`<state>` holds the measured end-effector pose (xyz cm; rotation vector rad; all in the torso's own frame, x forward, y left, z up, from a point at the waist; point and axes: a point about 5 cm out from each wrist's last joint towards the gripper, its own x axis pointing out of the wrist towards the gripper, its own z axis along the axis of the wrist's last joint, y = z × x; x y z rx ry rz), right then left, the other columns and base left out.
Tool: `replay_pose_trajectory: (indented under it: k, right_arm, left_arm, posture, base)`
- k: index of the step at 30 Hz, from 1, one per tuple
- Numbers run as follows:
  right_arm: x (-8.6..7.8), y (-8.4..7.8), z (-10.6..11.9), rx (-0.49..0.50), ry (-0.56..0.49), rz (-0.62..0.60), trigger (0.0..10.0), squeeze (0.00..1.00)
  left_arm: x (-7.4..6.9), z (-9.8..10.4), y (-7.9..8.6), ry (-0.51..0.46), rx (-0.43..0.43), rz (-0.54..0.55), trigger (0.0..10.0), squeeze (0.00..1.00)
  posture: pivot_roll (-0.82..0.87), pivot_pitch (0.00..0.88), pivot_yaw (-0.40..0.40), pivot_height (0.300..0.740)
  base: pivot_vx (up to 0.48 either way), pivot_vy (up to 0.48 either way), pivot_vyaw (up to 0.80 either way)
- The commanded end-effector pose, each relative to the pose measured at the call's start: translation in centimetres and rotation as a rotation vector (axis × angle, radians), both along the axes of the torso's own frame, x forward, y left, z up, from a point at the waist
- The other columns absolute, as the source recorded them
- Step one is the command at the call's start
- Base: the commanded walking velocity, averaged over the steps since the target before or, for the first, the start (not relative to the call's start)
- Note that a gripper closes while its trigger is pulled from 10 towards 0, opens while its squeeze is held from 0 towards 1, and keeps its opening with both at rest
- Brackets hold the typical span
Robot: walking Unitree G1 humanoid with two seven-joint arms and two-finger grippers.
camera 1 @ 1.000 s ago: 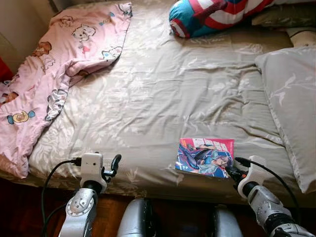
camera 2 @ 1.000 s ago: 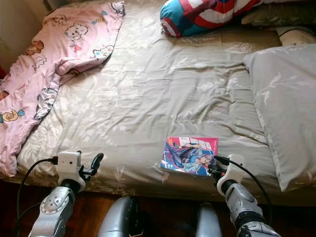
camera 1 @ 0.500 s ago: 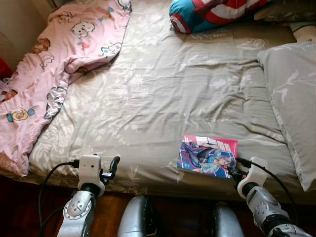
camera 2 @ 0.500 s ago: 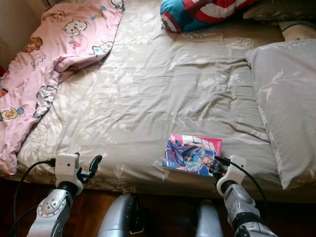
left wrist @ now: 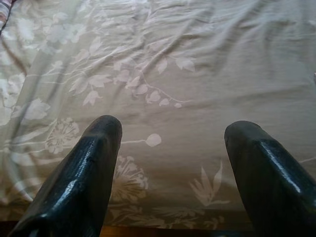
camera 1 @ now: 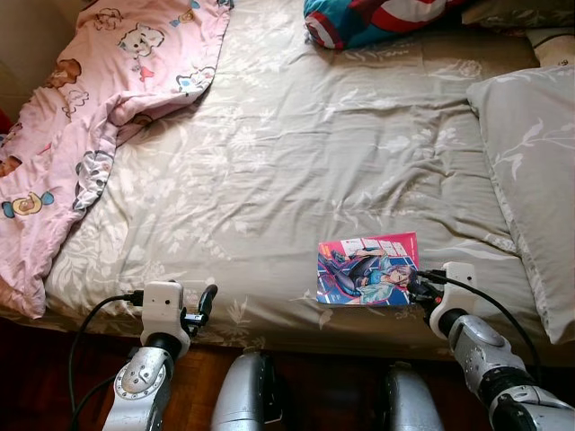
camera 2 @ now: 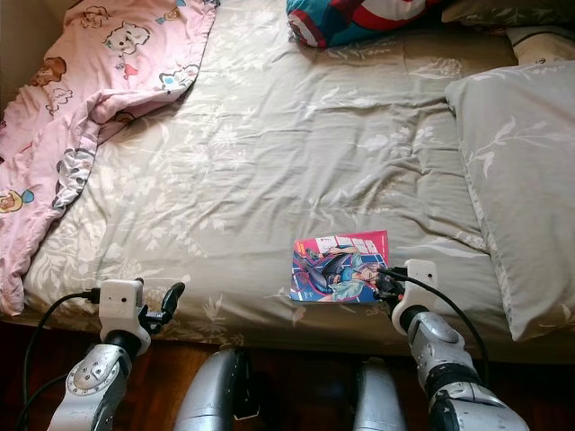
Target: Clean up the room
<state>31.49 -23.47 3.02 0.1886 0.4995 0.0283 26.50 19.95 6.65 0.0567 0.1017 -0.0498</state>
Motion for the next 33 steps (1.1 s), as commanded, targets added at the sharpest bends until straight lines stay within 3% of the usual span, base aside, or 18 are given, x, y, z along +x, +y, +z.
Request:
replay_pose_trajectory:
  k: [1,5,6,9,10,11,12,13,17,18,24,26,31,33]
  right_arm:
    - [-0.9,0.1,-1.1,-0.013,0.059,-0.004,10.0,0.59]
    - [-1.1,0.0,-1.4,-0.029,0.071,-0.004,10.0,0.60]
    - [-1.2,0.0,-1.5,-0.032,0.075,-0.003,10.0,1.00]
    - [-1.0,-0.2,-1.2,-0.056,0.051,-0.015,10.0,1.00]
    - [-0.8,-0.5,-0.9,-0.068,0.031,-0.033,10.0,0.27]
    - [-0.6,-0.7,-0.6,-0.081,0.012,-0.046,10.0,0.27]
    - [-0.2,-1.3,0.3,-0.137,-0.046,-0.073,10.0,0.00]
    - [0.2,-1.6,1.0,-0.178,-0.099,-0.080,10.0,0.00]
    - [0.4,-1.6,1.7,-0.195,-0.165,-0.085,10.0,0.00]
    - [0.4,-1.3,1.9,-0.181,-0.224,-0.080,10.0,0.00]
    - [-2.0,-0.9,0.4,-0.082,-0.328,-0.214,10.0,0.00]
    - [-2.7,-0.7,0.0,-0.062,-0.341,-0.239,10.0,0.00]
    - [-5.1,0.3,-2.7,-0.028,-0.254,-0.288,10.0,0.00]
    - [-5.5,0.5,-3.1,0.031,-0.249,-0.335,10.0,0.00]
  left_arm:
    - [-0.7,-0.7,0.5,0.037,0.003,0.019,10.0,0.00]
    - [-0.7,-0.7,0.6,0.037,0.004,0.023,10.0,0.00]
    - [-0.6,-0.7,0.7,0.036,0.005,0.025,10.0,0.00]
    - [-0.5,-0.6,0.8,0.034,0.006,0.028,10.0,0.00]
    - [-0.4,-0.6,0.7,0.034,0.005,0.028,10.0,0.00]
    - [-0.4,-0.6,0.7,0.034,0.004,0.027,10.0,0.00]
    - [-0.3,-0.7,0.6,0.035,0.002,0.026,10.0,0.00]
    - [-0.2,-0.7,0.6,0.036,0.000,0.025,10.0,0.00]
    - [0.1,-0.9,0.4,0.038,-0.008,0.027,10.0,0.00]
    - [0.4,-1.1,0.2,0.041,-0.020,0.035,10.0,0.00]
    - [1.7,-1.7,-0.7,0.055,-0.065,0.052,10.0,0.00]
    - [2.1,-1.8,-1.0,0.061,-0.068,0.049,10.0,0.00]
    - [2.3,-2.8,-0.9,0.088,-0.075,0.068,10.0,0.00]
    - [2.1,-3.3,-0.6,0.110,-0.069,0.086,10.0,0.00]
  posture:
    - [0.00,0.315,0.142,0.634]
    - [0.00,0.315,0.143,0.634]
    - [0.00,0.317,0.142,0.634]
    - [-0.01,0.321,0.144,0.634]
    - [-0.01,0.322,0.144,0.634]
    - [-0.01,0.322,0.144,0.634]
    - [-0.02,0.319,0.144,0.634]
    - [-0.03,0.315,0.143,0.634]
    - [-0.05,0.298,0.133,0.634]
    - [-0.06,0.286,0.128,0.634]
    - [-0.10,0.229,0.101,0.634]
    - [-0.10,0.219,0.100,0.634]
    - [-0.13,0.179,0.087,0.664]
    - [-0.13,0.165,0.079,0.674]
  base:
    - [0.000,0.000,0.00]
    - [0.000,0.000,0.00]
    - [0.000,0.000,0.00]
    - [0.000,0.000,0.00]
    - [0.000,0.000,0.00]
    - [0.000,0.000,0.00]
    - [0.000,0.000,0.00]
    - [0.000,0.000,0.00]
    - [0.000,0.000,0.00]
    - [0.000,0.000,0.00]
    - [0.000,0.000,0.00]
    - [0.000,0.000,0.00]
    - [0.000,0.000,0.00]
    - [0.000,0.000,0.00]
